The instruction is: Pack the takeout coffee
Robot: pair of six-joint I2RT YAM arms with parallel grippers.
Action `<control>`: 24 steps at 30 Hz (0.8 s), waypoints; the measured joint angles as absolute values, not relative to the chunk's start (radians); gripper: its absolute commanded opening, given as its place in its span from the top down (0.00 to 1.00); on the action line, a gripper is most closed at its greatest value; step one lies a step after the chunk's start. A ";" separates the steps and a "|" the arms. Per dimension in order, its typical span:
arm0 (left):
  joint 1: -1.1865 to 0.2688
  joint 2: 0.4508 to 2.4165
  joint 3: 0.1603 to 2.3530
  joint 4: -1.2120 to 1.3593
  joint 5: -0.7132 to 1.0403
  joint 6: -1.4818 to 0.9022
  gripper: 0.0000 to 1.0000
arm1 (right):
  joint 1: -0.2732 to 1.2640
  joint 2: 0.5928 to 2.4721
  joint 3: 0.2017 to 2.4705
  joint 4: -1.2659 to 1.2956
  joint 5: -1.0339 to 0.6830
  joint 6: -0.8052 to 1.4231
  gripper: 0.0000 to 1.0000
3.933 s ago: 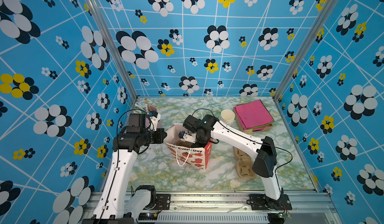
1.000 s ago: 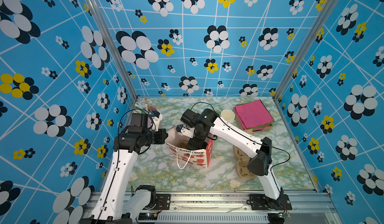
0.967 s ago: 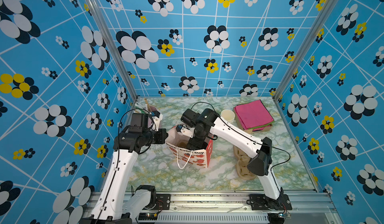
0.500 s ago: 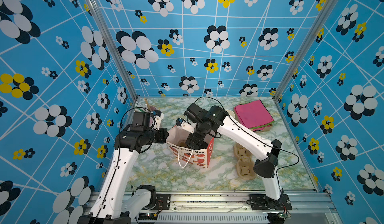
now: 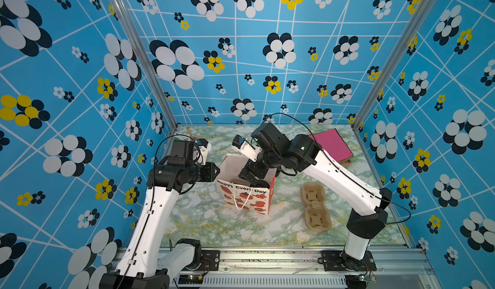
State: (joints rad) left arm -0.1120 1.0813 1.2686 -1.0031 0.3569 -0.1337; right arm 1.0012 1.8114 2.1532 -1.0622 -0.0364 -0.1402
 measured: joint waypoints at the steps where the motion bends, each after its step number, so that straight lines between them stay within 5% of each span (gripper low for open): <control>1: -0.112 1.084 1.279 -1.007 0.353 -0.132 0.51 | 1.001 1.786 2.126 -1.038 -0.036 -0.137 0.01; 11: -0.110 1.101 1.456 -1.036 0.252 -0.131 0.34 | 1.001 1.551 1.822 -0.799 -0.012 -0.111 0.01; 24: 0.065 1.116 1.471 -0.978 0.147 -0.165 0.40 | 0.955 1.267 1.458 -0.586 0.095 -0.047 0.01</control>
State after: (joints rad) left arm 0.0647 1.1164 1.4712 -0.9775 0.1474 -0.1650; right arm 0.9554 1.2671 1.4582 -0.5861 0.0952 -0.0475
